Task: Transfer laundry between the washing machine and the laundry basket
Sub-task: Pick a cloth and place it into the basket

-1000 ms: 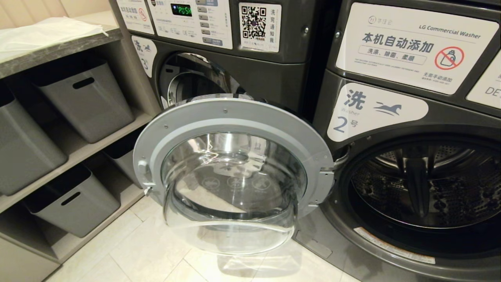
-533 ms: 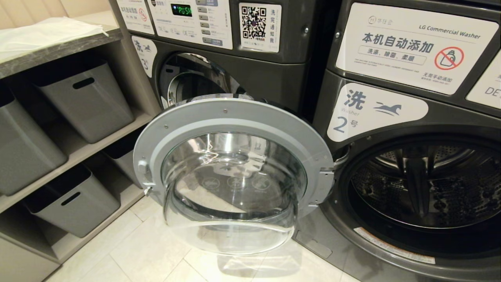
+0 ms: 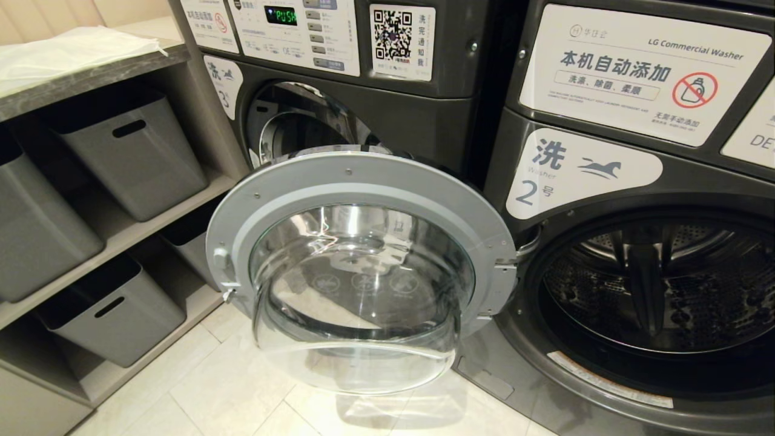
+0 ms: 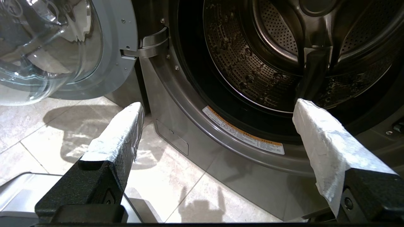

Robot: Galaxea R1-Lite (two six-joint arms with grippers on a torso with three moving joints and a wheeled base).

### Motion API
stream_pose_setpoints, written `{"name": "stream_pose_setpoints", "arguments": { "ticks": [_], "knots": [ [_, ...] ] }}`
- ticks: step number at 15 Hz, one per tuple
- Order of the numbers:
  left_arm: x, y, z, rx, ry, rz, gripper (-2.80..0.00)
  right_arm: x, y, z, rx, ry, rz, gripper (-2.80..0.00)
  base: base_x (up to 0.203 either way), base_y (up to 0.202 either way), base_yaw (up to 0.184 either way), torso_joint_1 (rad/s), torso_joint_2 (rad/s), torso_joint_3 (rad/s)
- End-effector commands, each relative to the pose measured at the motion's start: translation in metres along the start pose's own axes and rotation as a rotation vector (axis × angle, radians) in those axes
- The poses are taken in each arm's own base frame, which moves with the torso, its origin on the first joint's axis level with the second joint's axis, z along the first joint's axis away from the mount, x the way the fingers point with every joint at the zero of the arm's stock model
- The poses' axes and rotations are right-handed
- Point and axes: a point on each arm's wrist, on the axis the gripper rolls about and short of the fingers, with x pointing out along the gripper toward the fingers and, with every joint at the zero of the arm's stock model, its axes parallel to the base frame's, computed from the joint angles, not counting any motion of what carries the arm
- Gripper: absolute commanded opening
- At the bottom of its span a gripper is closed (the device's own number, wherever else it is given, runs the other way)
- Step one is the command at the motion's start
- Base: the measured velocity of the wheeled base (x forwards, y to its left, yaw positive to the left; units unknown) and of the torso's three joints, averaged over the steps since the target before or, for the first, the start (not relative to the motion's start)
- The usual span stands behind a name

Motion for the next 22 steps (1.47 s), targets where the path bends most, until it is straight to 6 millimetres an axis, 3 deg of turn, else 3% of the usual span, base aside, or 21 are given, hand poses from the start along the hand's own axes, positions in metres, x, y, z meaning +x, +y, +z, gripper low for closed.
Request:
{"name": "stream_pose_setpoints", "arguments": {
  "ticks": [1, 22],
  "knots": [
    [0.0000, 0.0000, -0.0005, 0.000, 0.000, 0.000, -2.80, -0.0001, 0.0000, -0.0002, -0.001, 0.000, 0.001, 0.00, 0.000, 0.000, 0.000, 0.000, 0.00, 0.000],
    [0.0000, 0.0000, -0.0002, -0.001, -0.003, 0.000, -2.80, -0.0001, 0.0000, 0.0001, 0.046, -0.004, 0.001, 0.00, 0.000, 0.000, 0.000, 0.000, 0.00, 0.000]
  ]
}}
